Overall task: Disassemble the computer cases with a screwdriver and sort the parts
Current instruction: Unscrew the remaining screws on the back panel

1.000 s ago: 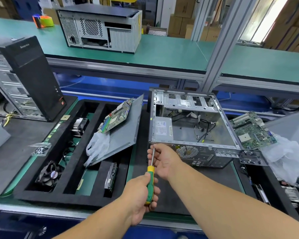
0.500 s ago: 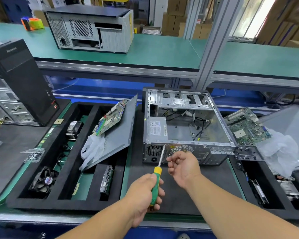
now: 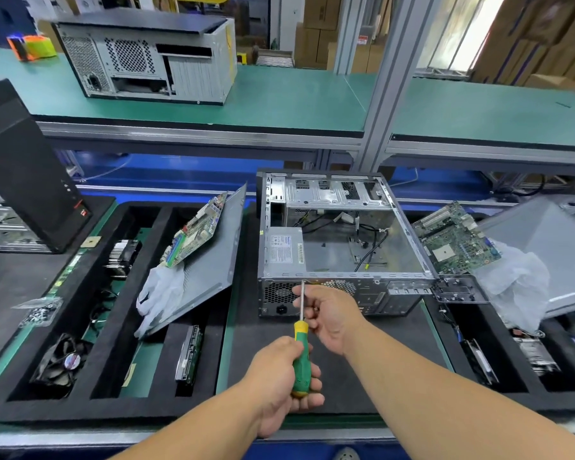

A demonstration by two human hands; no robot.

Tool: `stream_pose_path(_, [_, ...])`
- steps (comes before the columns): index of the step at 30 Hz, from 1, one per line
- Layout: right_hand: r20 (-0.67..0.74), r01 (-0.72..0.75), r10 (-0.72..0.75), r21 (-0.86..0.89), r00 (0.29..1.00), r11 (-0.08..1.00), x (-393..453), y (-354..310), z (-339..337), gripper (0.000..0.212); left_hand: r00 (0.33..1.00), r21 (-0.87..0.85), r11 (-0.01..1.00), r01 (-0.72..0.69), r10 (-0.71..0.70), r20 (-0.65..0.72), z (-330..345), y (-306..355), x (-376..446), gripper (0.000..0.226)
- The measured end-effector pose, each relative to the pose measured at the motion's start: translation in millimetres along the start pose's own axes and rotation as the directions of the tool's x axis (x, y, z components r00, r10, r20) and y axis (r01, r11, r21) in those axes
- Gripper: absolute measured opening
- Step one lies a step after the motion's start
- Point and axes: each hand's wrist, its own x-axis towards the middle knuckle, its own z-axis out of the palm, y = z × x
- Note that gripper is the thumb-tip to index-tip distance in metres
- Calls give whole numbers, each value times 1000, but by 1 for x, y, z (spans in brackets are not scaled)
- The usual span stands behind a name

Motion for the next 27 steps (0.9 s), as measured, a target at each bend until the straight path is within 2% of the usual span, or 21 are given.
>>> stream_pose_path(14, [10, 1, -1, -33, 1000, 999, 6, 0, -6, 19, 999, 49, 999, 2, -4, 38, 7, -3, 2, 24])
stream_pose_path(18, [18, -16, 17, -35, 1000, 999, 6, -2, -6, 22, 993, 189, 980, -63, 80, -87, 11, -6, 2, 19])
stream_pose_path(21, [40, -29, 30, -30, 999, 999, 4, -2, -6, 24, 973, 264, 959, -99, 149, -175, 13, -7, 3, 29])
stream_pose_path(27, [36, -33, 34, -34, 999, 999, 0, -4, -4, 26, 969, 254, 961, -106, 158, -192, 18, -9, 7, 40])
